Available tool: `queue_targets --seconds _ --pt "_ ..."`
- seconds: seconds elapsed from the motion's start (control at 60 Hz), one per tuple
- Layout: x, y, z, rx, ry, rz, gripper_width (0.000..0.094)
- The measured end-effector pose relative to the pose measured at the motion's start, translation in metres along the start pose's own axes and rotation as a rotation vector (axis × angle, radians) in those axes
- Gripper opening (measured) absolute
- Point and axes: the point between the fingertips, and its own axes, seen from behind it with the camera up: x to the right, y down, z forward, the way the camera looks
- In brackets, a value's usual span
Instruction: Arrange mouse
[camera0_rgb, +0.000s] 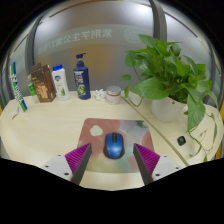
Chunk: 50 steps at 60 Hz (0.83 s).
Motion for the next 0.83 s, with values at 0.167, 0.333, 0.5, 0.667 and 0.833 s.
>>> queue_targets --seconds 0.167,0.333,0.5,0.667,0.833 --pt "-0.001 -0.002 -0.074 0.061 0.047 -0.017 0.0856" --pt "-0.005 0.01 -0.148 0.099 0.084 -0.033 0.0855" --pt "-0.012 0.021 -0.201 0.131 0.093 -0.053 0.0854" --pt "-0.018 0.027 -0.226 0.141 0.087 -0.051 0.0854" --pt "-0.016 0.028 -0.235 0.152 0.103 -0.064 0.0852"
